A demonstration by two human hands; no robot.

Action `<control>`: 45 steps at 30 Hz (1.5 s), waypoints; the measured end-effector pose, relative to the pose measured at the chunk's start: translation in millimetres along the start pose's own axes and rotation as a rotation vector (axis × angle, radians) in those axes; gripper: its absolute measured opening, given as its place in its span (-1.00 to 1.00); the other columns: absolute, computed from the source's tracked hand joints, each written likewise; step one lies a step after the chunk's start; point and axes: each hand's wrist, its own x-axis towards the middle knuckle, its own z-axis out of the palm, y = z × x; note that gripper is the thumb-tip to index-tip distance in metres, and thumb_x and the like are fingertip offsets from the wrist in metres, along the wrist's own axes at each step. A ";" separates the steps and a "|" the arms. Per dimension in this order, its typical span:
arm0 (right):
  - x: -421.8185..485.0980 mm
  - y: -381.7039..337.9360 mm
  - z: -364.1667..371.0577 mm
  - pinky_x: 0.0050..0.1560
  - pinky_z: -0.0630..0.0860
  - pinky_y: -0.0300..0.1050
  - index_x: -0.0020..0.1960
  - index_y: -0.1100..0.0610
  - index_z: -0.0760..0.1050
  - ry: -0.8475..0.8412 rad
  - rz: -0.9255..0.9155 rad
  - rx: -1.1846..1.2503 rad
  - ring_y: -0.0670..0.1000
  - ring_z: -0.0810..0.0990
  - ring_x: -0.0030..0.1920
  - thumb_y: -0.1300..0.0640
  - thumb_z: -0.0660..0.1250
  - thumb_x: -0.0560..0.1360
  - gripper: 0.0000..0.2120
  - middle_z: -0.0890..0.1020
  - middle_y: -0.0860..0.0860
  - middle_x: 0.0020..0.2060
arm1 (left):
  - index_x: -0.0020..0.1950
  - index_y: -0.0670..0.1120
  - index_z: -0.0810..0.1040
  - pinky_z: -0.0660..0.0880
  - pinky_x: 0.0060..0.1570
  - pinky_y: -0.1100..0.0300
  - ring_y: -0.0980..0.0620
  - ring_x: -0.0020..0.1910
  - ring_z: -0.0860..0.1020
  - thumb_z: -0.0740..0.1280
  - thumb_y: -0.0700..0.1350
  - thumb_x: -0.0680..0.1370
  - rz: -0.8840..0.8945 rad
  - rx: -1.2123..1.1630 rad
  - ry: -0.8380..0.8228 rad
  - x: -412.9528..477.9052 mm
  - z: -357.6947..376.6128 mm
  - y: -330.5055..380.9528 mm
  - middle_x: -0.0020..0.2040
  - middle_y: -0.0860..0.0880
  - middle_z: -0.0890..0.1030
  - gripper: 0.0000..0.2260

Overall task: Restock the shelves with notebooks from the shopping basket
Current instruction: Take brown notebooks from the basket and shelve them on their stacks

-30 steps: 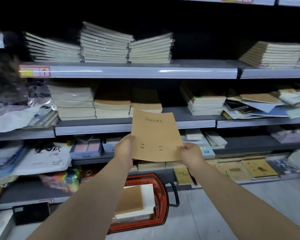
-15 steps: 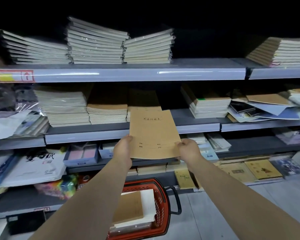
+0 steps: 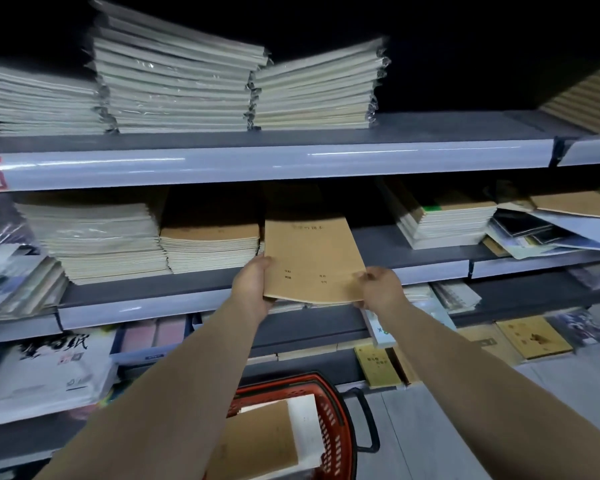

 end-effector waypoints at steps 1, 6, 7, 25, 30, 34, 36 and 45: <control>4.8 -0.2 3.6 -0.52 0.44 -0.24 0.03 0.20 0.49 0.009 0.012 0.000 0.06 0.51 -0.27 0.27 0.21 0.60 -0.91 0.55 0.10 -0.05 | 0.27 -0.04 0.53 0.56 -0.26 0.11 -0.07 -0.05 0.61 0.18 -0.17 0.62 -0.016 0.008 -0.019 4.4 -1.5 3.6 0.06 -0.11 0.65 -0.73; 26.6 4.0 14.7 -0.60 0.38 -0.28 -0.06 0.19 0.47 0.044 0.079 0.066 0.08 0.45 -0.34 0.36 0.21 0.57 -0.88 0.51 0.11 -0.03 | 0.30 0.01 0.52 0.54 -0.16 0.08 -0.07 0.05 0.59 0.16 -0.22 0.61 -0.070 0.106 -0.122 27.2 -11.2 7.4 0.11 -0.08 0.64 -0.69; 29.7 5.1 15.7 -0.60 0.38 -0.27 -0.03 0.20 0.46 0.046 0.076 0.058 0.08 0.45 -0.33 0.35 0.21 0.57 -0.89 0.50 0.11 -0.04 | 0.30 0.02 0.52 0.55 -0.13 0.07 -0.08 0.08 0.58 0.16 -0.23 0.61 -0.071 0.120 -0.137 29.9 -12.8 6.0 0.13 -0.09 0.64 -0.68; 101.6 -21.4 52.5 -0.18 0.53 -0.15 0.08 0.19 0.43 0.053 -0.018 0.225 0.05 0.53 -0.12 0.30 0.32 0.52 -0.84 0.60 0.09 -0.10 | 0.19 -0.20 0.47 0.63 -0.25 0.17 -0.04 -0.06 0.69 0.24 -0.25 0.62 -0.231 0.131 -0.153 68.9 -3.6 8.8 0.02 -0.16 0.69 -0.85; 114.3 -18.2 56.6 0.29 0.40 0.02 0.29 0.14 0.43 -0.005 -0.208 -0.253 0.13 0.41 0.24 -0.02 0.55 0.34 -0.40 0.41 0.08 0.20 | 0.18 -0.18 0.51 0.61 -0.33 0.18 0.01 -0.13 0.70 0.29 -0.18 0.61 -0.170 0.173 -0.044 80.3 0.1 10.7 -0.09 -0.12 0.72 -0.84; 127.3 -17.3 52.9 0.23 0.28 -0.11 0.35 0.02 0.35 -0.128 -0.253 -0.415 0.11 0.27 0.30 -0.11 0.58 0.26 -0.24 0.31 0.03 0.19 | 0.15 -0.18 0.52 0.61 -0.35 0.17 0.01 -0.16 0.70 0.29 -0.15 0.61 -0.123 0.175 0.021 88.9 5.6 14.0 -0.13 -0.11 0.72 -0.84; 131.5 -16.8 54.3 0.19 0.23 -0.17 0.35 0.01 0.33 -0.155 -0.276 -0.461 0.09 0.24 0.29 -0.08 0.58 0.27 -0.25 0.25 -0.02 0.13 | 0.14 -0.17 0.53 0.61 -0.34 0.18 0.02 -0.16 0.70 0.29 -0.12 0.62 -0.111 0.188 0.057 91.8 8.5 14.6 -0.14 -0.10 0.72 -0.84; 151.5 -9.6 68.2 0.39 0.26 -0.03 0.47 0.12 0.15 -0.102 -0.245 -0.387 0.12 0.29 0.37 -0.01 0.57 0.32 -0.11 0.27 0.08 0.29 | 0.10 -0.16 0.57 0.60 -0.34 0.18 0.05 -0.22 0.70 0.31 0.01 0.60 -0.141 0.301 0.095 102.9 15.6 21.4 -0.19 -0.08 0.72 -0.76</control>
